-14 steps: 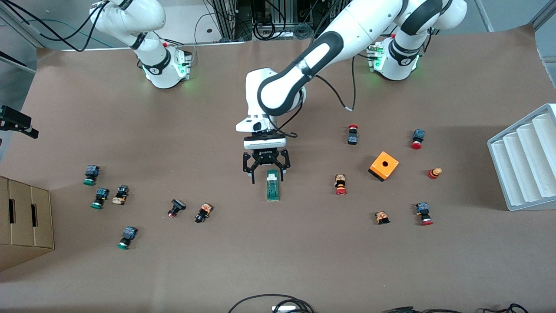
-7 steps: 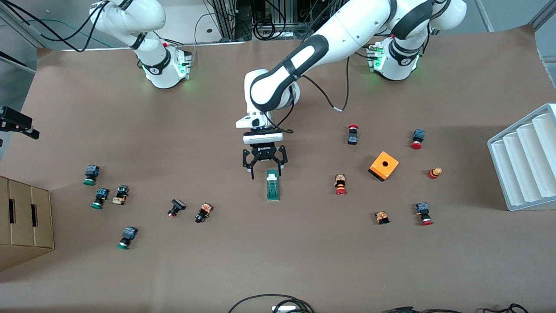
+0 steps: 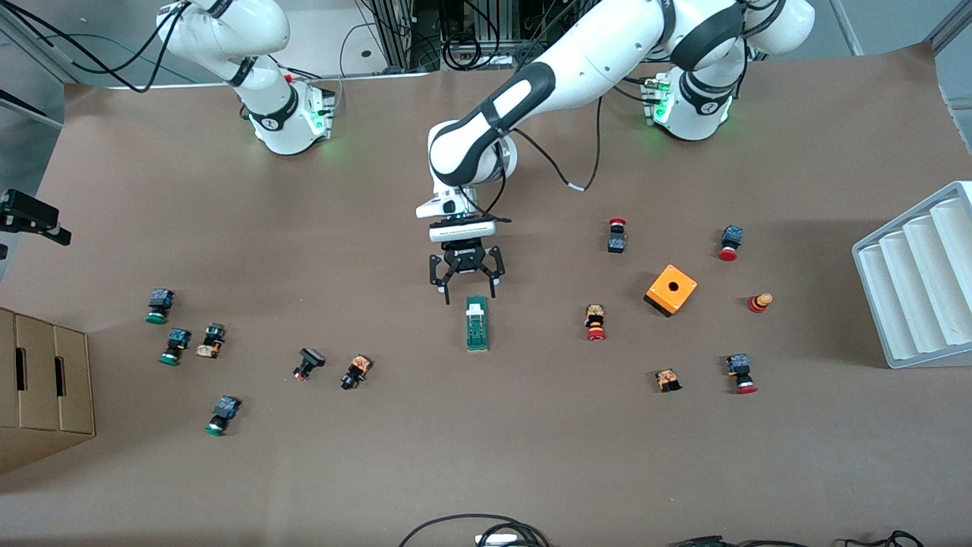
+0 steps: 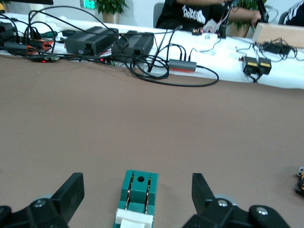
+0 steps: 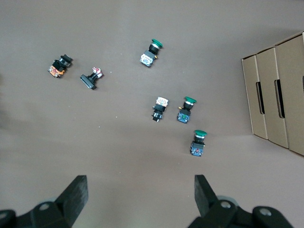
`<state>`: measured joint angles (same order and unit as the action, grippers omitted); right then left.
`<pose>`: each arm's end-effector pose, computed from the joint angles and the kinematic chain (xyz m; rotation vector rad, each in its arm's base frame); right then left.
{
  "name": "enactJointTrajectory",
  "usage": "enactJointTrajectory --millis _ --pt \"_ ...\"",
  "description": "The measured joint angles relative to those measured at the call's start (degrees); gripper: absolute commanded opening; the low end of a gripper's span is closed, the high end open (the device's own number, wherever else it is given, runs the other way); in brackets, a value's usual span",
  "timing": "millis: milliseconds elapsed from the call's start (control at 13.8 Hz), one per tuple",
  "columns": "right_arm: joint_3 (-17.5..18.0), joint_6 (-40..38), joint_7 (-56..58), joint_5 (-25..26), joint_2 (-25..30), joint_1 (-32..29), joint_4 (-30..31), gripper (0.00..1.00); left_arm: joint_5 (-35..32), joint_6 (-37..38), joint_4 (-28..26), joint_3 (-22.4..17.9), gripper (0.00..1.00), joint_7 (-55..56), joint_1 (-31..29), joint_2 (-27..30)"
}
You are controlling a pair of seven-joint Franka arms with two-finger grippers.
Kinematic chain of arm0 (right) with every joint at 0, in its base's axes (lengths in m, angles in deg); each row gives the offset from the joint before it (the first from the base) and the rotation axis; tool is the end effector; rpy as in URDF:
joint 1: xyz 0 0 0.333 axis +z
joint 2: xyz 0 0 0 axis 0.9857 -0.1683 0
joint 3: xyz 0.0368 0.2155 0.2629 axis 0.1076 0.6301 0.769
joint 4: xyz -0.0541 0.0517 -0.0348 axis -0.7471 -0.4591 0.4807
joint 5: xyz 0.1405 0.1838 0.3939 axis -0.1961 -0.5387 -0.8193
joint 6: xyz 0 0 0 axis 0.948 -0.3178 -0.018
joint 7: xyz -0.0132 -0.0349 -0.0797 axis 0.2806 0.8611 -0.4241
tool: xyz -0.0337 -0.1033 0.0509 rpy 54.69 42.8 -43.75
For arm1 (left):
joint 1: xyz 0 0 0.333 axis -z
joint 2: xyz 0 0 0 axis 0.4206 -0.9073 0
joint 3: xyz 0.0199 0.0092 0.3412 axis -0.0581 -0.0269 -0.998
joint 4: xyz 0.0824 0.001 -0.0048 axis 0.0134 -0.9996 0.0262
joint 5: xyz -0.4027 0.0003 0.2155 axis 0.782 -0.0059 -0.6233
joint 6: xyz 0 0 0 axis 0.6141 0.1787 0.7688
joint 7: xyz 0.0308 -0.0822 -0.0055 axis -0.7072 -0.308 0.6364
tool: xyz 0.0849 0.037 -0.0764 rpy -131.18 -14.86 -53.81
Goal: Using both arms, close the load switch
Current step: 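Hold the green switch raised in the left gripper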
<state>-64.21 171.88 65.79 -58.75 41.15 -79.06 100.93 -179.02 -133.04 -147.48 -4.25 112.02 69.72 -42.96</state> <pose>0.5966 -0.1454 0.6261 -3.0670 -0.2404 -0.0347 0.4144 -0.6357 0.1397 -2.6384 -0.2856 -1.6548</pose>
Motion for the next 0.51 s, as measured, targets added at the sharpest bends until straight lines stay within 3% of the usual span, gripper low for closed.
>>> enactJointTrajectory --millis 506 --pt "0.00 0.00 0.06 0.00 -0.01 0.00 0.00 1.00 -3.66 3.15 0.01 0.45 1.00 4.33 2.17 -4.75"
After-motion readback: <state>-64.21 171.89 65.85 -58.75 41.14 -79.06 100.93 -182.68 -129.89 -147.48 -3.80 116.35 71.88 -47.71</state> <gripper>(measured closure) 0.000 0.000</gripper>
